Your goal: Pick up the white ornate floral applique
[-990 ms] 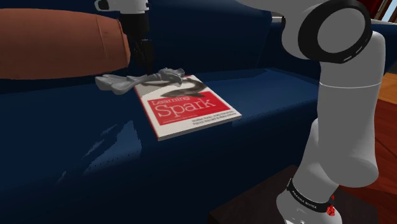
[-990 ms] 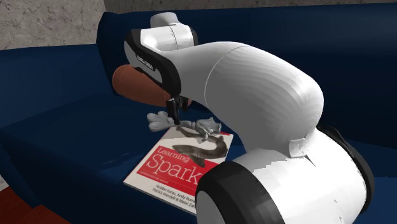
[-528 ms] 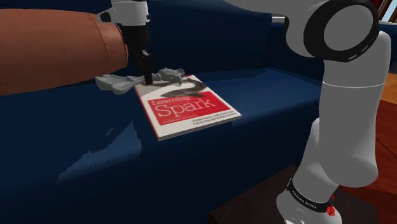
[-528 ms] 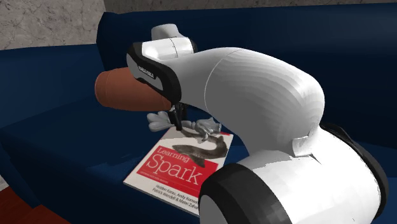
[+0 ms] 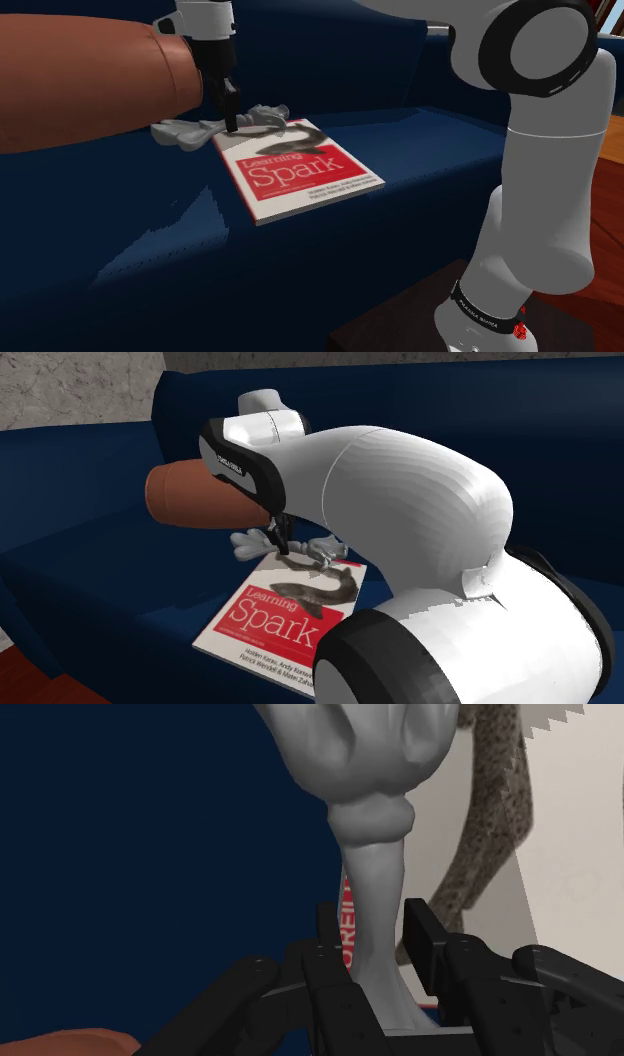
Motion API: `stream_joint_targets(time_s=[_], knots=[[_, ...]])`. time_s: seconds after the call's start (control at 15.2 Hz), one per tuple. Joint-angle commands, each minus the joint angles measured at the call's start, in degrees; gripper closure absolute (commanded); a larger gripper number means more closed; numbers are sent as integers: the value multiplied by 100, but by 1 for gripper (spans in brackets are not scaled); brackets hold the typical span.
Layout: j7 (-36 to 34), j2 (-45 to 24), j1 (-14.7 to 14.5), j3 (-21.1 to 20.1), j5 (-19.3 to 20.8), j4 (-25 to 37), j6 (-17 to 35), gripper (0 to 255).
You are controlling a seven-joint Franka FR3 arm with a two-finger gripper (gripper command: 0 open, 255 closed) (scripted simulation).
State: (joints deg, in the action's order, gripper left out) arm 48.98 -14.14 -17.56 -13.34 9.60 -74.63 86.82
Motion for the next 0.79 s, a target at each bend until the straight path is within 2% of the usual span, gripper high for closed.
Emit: stream_joint_targets(time_s=[0.0, 0.73], knots=[[-9, -23, -8, -3, 3, 4, -7, 255], [68, -552, -179, -13, 153, 1664, -1145, 255]])
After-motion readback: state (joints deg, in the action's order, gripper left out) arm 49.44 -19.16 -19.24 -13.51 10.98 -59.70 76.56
